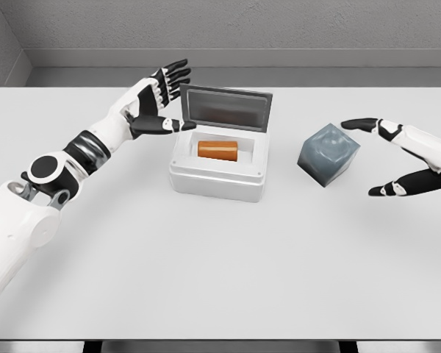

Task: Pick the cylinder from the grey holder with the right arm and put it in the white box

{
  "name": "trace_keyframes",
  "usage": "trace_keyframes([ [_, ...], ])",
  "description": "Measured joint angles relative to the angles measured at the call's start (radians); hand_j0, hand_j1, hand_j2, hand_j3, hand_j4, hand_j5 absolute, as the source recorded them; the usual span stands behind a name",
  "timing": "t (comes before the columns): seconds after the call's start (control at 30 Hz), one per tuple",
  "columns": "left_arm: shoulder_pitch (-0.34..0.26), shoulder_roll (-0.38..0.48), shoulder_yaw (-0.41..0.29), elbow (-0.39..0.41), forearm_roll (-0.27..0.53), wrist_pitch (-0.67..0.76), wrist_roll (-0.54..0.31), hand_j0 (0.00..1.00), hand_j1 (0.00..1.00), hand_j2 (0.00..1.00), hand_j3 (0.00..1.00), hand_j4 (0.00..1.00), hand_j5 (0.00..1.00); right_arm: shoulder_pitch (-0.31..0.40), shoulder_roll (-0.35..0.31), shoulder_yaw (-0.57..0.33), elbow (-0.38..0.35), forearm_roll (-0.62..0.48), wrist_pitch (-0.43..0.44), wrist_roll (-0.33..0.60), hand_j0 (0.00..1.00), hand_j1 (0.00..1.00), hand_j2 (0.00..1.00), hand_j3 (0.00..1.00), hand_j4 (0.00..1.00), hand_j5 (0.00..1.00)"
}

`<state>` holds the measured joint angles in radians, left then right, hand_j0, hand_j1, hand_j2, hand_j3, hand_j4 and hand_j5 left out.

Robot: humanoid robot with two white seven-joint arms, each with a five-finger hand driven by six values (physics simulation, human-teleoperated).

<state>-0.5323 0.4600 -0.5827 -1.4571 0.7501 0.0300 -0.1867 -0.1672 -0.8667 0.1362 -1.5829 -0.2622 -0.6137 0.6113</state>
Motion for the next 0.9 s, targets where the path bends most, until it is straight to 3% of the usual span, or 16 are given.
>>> trace_keyframes([
  [0.3, 0.035, 0.019, 0.030, -0.052, -0.008, -0.002, 0.000, 1.00, 1.00, 1.00, 1.00, 1.00, 1.00, 0.002, 0.033, -0.006, 0.033, 0.005, 0.000, 0.000, 1.00, 1.00, 1.00, 1.00, 1.00, 1.00],
  [0.5, 0.037, 0.023, 0.097, 0.012, -0.007, -0.002, 0.000, 1.00, 1.00, 1.00, 1.00, 1.00, 1.00, 0.002, 0.037, -0.007, 0.035, 0.005, 0.000, 0.000, 1.00, 1.00, 1.00, 1.00, 1.00, 1.00],
  [0.63, 0.095, 0.054, 0.128, 0.024, -0.007, -0.027, 0.000, 1.00, 1.00, 1.00, 1.00, 1.00, 1.00, 0.002, 0.038, -0.007, 0.037, 0.005, 0.000, 0.000, 1.00, 1.00, 1.00, 1.00, 1.00, 1.00],
  [0.9, 0.189, 0.238, 0.256, -0.013, -0.001, -0.101, 0.000, 1.00, 1.00, 1.00, 1.00, 1.00, 1.00, 0.002, 0.038, -0.007, 0.046, 0.005, 0.000, 0.000, 1.00, 1.00, 1.00, 1.00, 1.00, 1.00],
])
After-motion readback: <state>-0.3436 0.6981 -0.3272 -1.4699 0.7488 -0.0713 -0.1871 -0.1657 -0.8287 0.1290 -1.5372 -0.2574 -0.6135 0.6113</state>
